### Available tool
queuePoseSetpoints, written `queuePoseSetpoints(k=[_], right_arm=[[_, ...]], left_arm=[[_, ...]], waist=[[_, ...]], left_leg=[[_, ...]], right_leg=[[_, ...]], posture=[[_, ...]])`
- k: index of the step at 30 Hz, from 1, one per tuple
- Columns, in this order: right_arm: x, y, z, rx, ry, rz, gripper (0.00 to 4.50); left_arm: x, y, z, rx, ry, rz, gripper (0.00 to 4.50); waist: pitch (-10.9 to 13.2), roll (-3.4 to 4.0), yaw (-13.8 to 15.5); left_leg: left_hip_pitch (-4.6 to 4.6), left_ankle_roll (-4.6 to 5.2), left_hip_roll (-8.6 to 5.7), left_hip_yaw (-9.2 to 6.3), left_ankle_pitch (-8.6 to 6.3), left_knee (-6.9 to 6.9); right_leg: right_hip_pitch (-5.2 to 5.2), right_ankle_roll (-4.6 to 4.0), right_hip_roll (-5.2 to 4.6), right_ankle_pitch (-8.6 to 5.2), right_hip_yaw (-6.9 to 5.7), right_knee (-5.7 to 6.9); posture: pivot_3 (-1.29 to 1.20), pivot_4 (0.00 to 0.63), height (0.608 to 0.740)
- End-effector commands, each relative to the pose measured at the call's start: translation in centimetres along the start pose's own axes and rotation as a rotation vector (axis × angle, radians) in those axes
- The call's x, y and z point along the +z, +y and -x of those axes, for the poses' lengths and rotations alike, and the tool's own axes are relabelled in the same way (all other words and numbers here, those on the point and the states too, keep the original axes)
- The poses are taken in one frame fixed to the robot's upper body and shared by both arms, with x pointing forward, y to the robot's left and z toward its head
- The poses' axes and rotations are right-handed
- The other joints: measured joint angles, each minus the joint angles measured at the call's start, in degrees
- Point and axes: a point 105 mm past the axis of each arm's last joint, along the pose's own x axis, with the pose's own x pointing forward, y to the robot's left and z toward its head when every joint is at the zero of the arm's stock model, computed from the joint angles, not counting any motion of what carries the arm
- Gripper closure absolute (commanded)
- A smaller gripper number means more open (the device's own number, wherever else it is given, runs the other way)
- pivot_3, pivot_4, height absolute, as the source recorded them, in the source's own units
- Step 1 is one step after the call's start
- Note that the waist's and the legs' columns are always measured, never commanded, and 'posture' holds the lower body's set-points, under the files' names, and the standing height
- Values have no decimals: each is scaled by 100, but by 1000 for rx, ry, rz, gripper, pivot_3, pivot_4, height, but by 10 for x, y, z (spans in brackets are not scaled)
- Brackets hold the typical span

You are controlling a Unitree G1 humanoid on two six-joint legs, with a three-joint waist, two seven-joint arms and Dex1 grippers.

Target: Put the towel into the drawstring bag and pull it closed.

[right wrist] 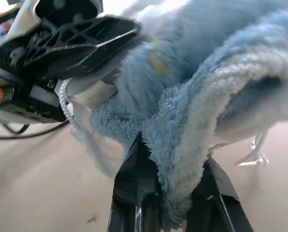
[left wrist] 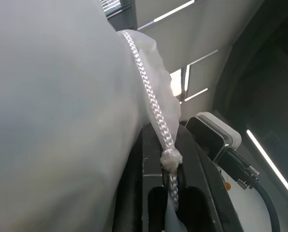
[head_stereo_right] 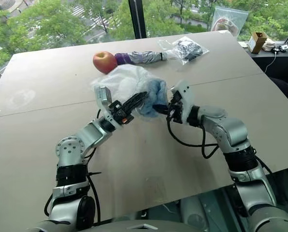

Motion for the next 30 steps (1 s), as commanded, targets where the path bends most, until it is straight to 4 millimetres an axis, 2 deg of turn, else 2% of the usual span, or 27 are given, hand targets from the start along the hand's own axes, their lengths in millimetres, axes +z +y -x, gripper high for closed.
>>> queuePoseSetpoints(k=[1, 5, 7, 11, 14, 17, 20, 22, 23, 25, 27, 28, 30], right_arm=[[12, 13, -8, 74, -12, 108, 4332], [14, 13, -15, 82, -21, 105, 4332], [24, 9, -20, 62, -90, 35, 4332], [64, -4, -24, 41, -389, -331, 4332], [77, 2, -25, 98, -506, -520, 4332], [85, 11, -23, 166, -575, -666, 4332], [88, 11, -21, 185, -620, -786, 4332], [82, 8, -23, 143, -588, -813, 4332], [75, 6, -27, 88, -543, -773, 4332], [54, -3, -33, -66, -430, -652, 3646], [39, -3, -33, -111, -348, -538, 3197], [33, -3, -31, -128, -311, -480, 2571], [17, -7, -27, -178, -225, -339, 1700]], left_arm=[[-11, -15, -5, -80, 76, -20, 4500], [-17, -18, -6, -109, 94, -8, 4500], [-20, -20, -6, -118, 97, -1, 4500], [-27, -23, -4, -137, 96, 17, 4500], [-30, -24, -4, -142, 88, 26, 4500], [-30, -25, -4, -144, 80, 28, 4500], [-29, -24, -4, -140, 75, 25, 4500], [-27, -24, -3, -136, 75, 10, 4500], [-26, -24, -3, -129, 82, -11, 4500], [-19, -23, -4, -97, 83, -92, 4500], [-8, -23, -4, -61, 62, -190, 4500], [-3, -24, -3, -54, 60, -235, 4500], [5, -28, 1, -46, 79, -358, 4500]], waist=[[0, 0, 2], [0, 0, 2], [0, 0, -9], [0, 1, -9], [0, 0, 31], [0, 0, 28], [0, 1, 15], [0, 1, 11], [0, 1, 7], [0, 2, -12], [0, 2, -27], [0, 1, -31], [0, 1, -61]], left_leg=[[0, 0, 0, 0, 0, 0], [-1, -1, -1, 2, 0, 3], [1, -1, 0, 2, 0, 2], [2, -6, 3, -2, 3, 0], [-4, -7, 3, -7, 4, 0], [-6, -6, 0, -5, 3, 0], [-5, -6, 0, -4, 3, 0], [-3, -5, 0, -4, 3, -2], [-3, -5, 0, -4, 3, -2], [-2, -5, 0, -3, 3, -2], [3, -4, 0, 0, 3, -4], [2, -4, 0, -2, 3, -4], [2, -5, 0, -1, 3, -4]], right_leg=[[0, 0, 0, 0, 0, 0], [0, 0, -2, 0, 2, -1], [0, 0, -2, 0, 2, 1], [-1, -2, 0, 1, 1, 4], [-2, -2, -3, 1, -5, 2], [-2, -2, -6, 1, -4, -1], [-2, -2, -5, 1, -3, 0], [-3, -2, -4, 1, -4, 3], [-3, -2, -4, 1, -4, 3], [-3, -2, -2, 1, -4, 6], [-2, -2, 0, 0, -2, 9], [-2, -2, 1, 0, -3, 9], [-2, -2, 2, 0, -2, 9]], posture=[[0, 150, 740], [0, 150, 740], [0, 150, 740], [0, 150, 740], [0, 150, 740], [0, 150, 740], [0, 150, 740], [0, 150, 740], [0, 150, 740], [0, 150, 740], [0, 150, 740], [0, 150, 740], [0, 150, 740]])
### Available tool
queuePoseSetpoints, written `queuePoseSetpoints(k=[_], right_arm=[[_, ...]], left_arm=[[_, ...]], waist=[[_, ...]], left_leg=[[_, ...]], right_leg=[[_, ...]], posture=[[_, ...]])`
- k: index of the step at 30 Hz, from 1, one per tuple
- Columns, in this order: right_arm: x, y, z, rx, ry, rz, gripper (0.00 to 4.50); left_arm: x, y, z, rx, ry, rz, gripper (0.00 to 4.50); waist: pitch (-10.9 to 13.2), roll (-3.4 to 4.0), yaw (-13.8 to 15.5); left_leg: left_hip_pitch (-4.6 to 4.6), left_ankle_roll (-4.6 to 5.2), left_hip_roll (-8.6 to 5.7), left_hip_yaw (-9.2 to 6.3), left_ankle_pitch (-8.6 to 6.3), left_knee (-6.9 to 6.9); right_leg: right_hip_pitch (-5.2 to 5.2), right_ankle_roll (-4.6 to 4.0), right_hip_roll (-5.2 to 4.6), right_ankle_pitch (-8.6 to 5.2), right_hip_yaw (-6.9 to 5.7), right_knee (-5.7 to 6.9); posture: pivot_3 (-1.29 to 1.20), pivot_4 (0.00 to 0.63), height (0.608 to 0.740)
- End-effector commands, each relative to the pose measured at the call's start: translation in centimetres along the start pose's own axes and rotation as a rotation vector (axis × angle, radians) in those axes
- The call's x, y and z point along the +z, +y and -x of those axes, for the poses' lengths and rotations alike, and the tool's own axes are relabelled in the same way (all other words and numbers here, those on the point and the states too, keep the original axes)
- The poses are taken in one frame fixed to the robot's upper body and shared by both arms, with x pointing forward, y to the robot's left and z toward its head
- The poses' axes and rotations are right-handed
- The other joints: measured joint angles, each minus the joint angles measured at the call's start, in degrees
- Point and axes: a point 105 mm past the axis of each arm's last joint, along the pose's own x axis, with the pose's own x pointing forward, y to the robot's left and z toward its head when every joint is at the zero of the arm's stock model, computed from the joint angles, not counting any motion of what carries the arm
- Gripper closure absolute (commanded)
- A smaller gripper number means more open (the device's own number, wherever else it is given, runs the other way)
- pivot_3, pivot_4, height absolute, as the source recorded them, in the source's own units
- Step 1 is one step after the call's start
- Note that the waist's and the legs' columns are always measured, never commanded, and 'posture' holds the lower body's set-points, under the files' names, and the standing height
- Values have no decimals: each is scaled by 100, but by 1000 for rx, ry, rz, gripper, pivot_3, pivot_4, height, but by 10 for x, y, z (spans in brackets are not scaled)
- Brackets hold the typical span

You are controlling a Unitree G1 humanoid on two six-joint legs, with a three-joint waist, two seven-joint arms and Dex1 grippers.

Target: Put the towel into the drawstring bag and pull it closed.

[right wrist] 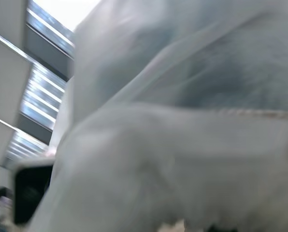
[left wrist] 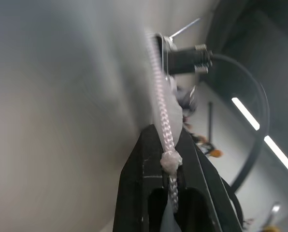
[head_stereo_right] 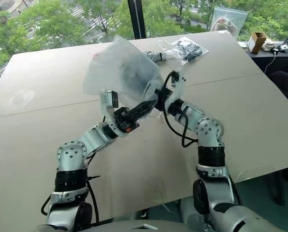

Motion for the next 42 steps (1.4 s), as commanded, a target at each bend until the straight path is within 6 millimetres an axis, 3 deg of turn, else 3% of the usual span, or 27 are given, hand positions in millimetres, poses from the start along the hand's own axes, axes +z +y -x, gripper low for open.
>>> queuePoseSetpoints(k=[1, 2, 6, 9, 13, 19, 22, 31, 36, 37, 41, 42], right_arm=[[-3, 1, 9, 3, 46, 274, 1300], [-7, -1, 15, 20, 79, 312, 846], [-13, 3, 44, 142, 175, 367, 846], [-8, 11, 61, 222, 212, 379, 846], [-1, 15, 76, 266, 246, 403, 846], [10, -18, 84, 100, 276, 529, 846], [6, -36, 80, 11, 294, 559, 846], [-23, -43, 40, -58, 224, 427, 846], [-27, -51, 37, -112, 214, 438, 2311], [-26, -57, 39, -139, 220, 456, 2789], [-6, -68, 44, -205, 155, 465, 4293], [0, -71, 45, -219, 143, 479, 4473]], left_arm=[[18, -16, 1, -31, 20, -239, 4500], [20, -12, 2, -11, 43, -298, 4500], [29, 3, 5, 58, 65, -458, 4500], [46, 2, 2, 65, -18, -477, 4500], [52, -2, -3, 50, -54, -487, 4500], [49, -2, -6, 52, -61, -478, 4500], [49, -2, -6, 50, -66, -472, 4500], [49, 2, -5, 67, -71, -469, 4500], [50, 3, -3, 69, -77, -466, 4500], [51, 3, -3, 70, -80, -465, 4500], [51, 4, -1, 74, -80, -465, 4500], [51, 3, -1, 73, -83, -462, 4500]], waist=[[0, 0, -32], [0, 0, -40], [1, 0, -30], [2, -1, -23], [2, -4, -36], [2, -5, -32], [2, -5, -22], [2, -5, -47], [2, -5, -39], [2, -5, -25], [2, -5, -14], [2, -5, -15]], left_leg=[[-1, 0, 0, 0, 0, 0], [-2, 0, 0, 1, 0, 0], [-6, 0, -1, 1, 0, -1], [-10, 1, 0, 1, -1, -1], [-8, 1, 3, -4, -1, -3], [-11, 1, 1, 0, -1, -1], [-11, 1, 1, -1, -1, 0], [-7, 0, 2, 0, 0, -1], [-8, -1, 0, 0, 0, 2], [-8, -1, 0, -1, 0, 2], [-9, -1, -1, 2, 0, 2], [-8, -1, -1, 1, 0, 2]], right_leg=[[-1, 0, 0, 0, 0, 0], [-1, 0, 0, 0, 1, -2], [0, 1, -1, 0, 0, -17], [1, 1, -3, 0, -1, -24], [1, 1, -1, 0, -4, -23], [1, 2, -3, 1, -2, -23], [1, 2, -3, 1, -2, -22], [-2, 2, -2, 1, 1, -11], [-1, 2, -5, 1, 1, -11], [-2, 2, -5, 1, 0, -11], [-1, 2, -5, 1, 0, -13], [-1, 2, -5, 1, 0, -12]], posture=[[0, 150, 740], [0, 150, 740], [0, 150, 740], [0, 150, 740], [0, 150, 740], [0, 150, 740], [0, 150, 740], [0, 150, 740], [0, 150, 740], [0, 150, 740], [0, 150, 740], [0, 150, 740]])
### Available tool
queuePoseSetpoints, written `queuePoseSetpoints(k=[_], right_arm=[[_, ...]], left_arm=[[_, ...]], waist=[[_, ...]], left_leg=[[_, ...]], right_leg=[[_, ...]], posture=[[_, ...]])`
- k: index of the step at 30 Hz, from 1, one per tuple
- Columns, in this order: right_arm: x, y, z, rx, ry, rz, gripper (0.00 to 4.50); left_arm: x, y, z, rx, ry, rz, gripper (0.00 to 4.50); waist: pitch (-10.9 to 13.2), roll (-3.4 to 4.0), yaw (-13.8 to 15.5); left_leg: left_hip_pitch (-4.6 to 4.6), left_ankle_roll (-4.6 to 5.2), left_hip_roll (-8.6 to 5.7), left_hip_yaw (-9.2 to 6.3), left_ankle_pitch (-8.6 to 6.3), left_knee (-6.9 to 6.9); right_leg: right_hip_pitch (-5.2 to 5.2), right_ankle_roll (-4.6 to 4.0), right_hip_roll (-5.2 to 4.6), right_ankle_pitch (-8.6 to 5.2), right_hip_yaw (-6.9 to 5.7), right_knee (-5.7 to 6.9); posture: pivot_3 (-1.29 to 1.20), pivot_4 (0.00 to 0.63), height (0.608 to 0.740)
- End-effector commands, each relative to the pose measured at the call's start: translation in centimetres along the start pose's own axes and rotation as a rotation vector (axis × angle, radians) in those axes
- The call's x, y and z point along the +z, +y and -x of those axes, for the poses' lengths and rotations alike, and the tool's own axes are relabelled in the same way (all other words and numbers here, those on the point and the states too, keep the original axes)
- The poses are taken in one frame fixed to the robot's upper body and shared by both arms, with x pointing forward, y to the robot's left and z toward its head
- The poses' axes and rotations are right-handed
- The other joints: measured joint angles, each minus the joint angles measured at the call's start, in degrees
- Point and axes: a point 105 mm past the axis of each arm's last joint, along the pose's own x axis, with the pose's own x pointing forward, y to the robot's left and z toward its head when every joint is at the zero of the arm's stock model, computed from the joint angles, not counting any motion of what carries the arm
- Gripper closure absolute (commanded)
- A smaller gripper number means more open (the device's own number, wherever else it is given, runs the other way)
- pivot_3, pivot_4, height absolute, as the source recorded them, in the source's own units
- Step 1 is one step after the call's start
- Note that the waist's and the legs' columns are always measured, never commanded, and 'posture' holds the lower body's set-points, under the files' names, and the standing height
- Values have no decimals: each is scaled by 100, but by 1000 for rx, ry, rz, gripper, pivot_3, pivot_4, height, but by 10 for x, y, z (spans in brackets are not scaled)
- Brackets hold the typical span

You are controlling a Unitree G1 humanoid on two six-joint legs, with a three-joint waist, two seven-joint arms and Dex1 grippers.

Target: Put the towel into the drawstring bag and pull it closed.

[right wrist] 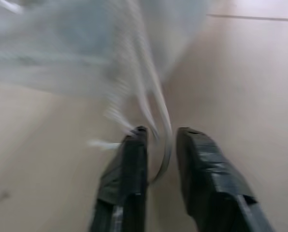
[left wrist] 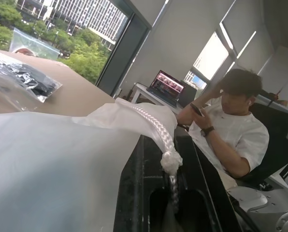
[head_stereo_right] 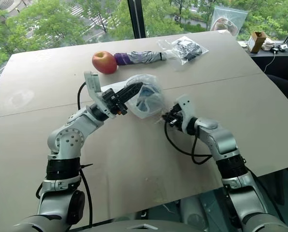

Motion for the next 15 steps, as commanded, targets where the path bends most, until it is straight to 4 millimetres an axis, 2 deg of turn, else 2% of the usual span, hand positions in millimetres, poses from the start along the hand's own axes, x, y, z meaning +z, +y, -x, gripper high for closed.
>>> queuePoseSetpoints(k=[1, 5, 7, 10, 12, 15], right_arm=[[29, -16, 7, -60, -97, 58, 4473], [41, -42, 14, -163, -127, 101, 4473], [55, -53, 19, -204, -167, 111, 4473], [82, -68, 28, -263, -252, 118, 4473], [108, -76, 35, -294, -331, 113, 4473], [146, -77, 46, -304, -458, 86, 4473]], left_arm=[[10, -2, 2, -10, -37, -18, 4500], [12, -2, 3, -1, -55, -15, 4500], [13, -2, 4, 1, -65, -11, 4500], [12, -3, 6, 5, -68, -10, 4500], [10, -3, 7, 10, -67, -11, 4500], [7, -2, 9, 22, -66, -15, 4500]], waist=[[0, 0, -8], [0, 0, -37], [0, 0, -37], [0, 0, -47], [0, 0, -47], [1, 1, -54]], left_leg=[[0, 0, 1, -1, 0, 0], [4, 0, 1, 2, 0, 0], [3, 0, 1, 2, 0, 0], [3, 0, 1, 4, 0, 0], [2, 0, 1, 3, 0, 0], [2, 0, 1, 5, 0, -1]], right_leg=[[0, 0, 1, 0, 0, 2], [0, 0, 1, 0, 1, 7], [0, 0, 1, 0, 1, 7], [-1, 0, 1, 0, 4, 7], [-1, 0, 1, 0, 4, 6], [-1, 0, 1, 0, 6, 6]], posture=[[0, 150, 740], [0, 150, 740], [0, 150, 740], [0, 150, 740], [0, 150, 740], [0, 150, 740]])
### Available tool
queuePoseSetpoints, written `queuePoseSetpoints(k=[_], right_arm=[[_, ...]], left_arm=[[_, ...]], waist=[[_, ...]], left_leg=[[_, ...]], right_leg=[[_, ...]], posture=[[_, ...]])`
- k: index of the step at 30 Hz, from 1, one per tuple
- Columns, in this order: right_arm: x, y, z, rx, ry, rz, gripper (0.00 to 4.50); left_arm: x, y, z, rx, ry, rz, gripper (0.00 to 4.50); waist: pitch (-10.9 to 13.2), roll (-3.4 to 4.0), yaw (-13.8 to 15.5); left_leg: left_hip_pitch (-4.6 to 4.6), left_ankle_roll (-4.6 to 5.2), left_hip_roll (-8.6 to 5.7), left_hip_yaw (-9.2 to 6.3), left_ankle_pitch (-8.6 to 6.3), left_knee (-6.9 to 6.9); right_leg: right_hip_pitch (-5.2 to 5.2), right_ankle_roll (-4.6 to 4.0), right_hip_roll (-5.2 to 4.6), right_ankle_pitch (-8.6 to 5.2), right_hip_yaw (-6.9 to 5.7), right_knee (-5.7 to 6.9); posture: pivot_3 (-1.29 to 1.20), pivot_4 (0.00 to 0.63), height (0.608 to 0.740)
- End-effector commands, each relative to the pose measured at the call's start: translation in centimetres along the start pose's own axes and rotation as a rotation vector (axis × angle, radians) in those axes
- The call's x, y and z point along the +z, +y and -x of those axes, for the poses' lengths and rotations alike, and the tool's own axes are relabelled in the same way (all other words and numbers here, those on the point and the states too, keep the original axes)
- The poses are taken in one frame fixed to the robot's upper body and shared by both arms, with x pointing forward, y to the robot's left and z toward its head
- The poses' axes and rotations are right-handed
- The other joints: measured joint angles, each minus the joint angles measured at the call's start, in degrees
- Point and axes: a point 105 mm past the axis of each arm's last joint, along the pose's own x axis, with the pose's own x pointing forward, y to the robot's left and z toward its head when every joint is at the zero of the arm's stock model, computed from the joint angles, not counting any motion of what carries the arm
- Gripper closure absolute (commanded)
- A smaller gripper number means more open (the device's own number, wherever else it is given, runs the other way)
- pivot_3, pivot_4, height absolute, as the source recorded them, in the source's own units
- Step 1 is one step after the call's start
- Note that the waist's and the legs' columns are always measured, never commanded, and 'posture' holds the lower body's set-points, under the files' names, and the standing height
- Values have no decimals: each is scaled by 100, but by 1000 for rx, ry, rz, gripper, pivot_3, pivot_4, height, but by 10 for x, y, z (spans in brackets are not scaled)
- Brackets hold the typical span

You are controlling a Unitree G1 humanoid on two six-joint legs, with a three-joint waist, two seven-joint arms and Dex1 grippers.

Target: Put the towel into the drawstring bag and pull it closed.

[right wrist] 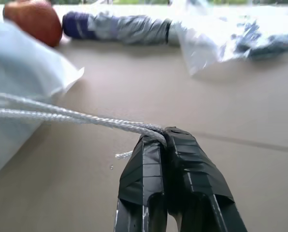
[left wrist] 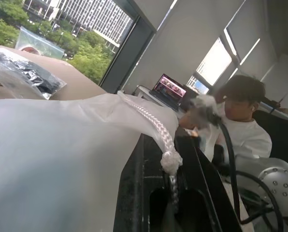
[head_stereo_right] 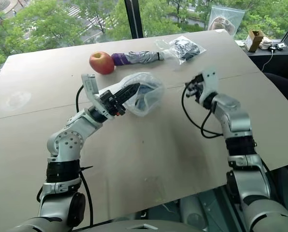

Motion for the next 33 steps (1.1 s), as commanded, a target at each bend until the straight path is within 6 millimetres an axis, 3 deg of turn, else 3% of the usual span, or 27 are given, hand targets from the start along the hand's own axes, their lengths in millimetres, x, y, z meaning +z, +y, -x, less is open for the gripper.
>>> queuePoseSetpoints(k=[1, 4, 6, 11, 19, 23, 30, 33], right_arm=[[66, -8, 2, -19, -219, -50, 4473], [98, 4, 3, 41, -307, -105, 4473], [103, 8, 3, 56, -311, -107, 4473], [94, 15, 0, 81, -280, -99, 4473], [83, 22, -3, 110, -250, -95, 4473], [81, 24, -2, 112, -249, -100, 4500], [82, 28, 1, 120, -251, -103, 4500], [84, 31, 2, 125, -254, -105, 4500]], left_arm=[[9, -7, 2, -15, -41, -45, 4500], [12, -11, 1, -29, -65, -56, 4500], [17, -16, 0, -54, -96, -67, 4500], [28, -19, 0, -61, -147, -98, 4500], [20, -32, 5, -141, -102, -56, 4500], [12, -35, 6, -157, -66, -50, 3322], [10, -23, 8, -94, -25, -230, 45], [6, -25, 8, -115, 8, -304, 45]], waist=[[0, 0, -4], [0, 0, 0], [0, 0, 3], [0, 0, 33], [0, 1, 5], [0, 1, 2], [0, 1, 3], [0, 1, -1]], left_leg=[[0, 0, 0, 1, 0, -2], [0, 0, 2, -1, 0, -3], [-1, 0, 2, -3, 0, -3], [-6, 1, 0, 1, 0, -2], [-5, 1, 1, 1, 0, -3], [-5, 1, 1, 0, 0, -3], [-1, 1, 1, 1, 0, -3], [-1, 1, 1, 2, 0, -4]], right_leg=[[0, 0, 0, 0, 0, 0], [-1, 0, 1, 0, -2, 0], [-1, 0, 0, 0, -3, -1], [-1, 0, -5, 0, -2, -6], [-4, 0, -3, 0, -3, -2], [-4, 0, -2, 0, -2, -2], [-4, -1, -1, 0, -2, 4], [-5, -1, -1, 0, -2, 3]], posture=[[0, 150, 740], [0, 150, 740], [0, 150, 740], [0, 150, 740], [0, 150, 740], [0, 150, 740], [0, 150, 740], [0, 150, 740]])
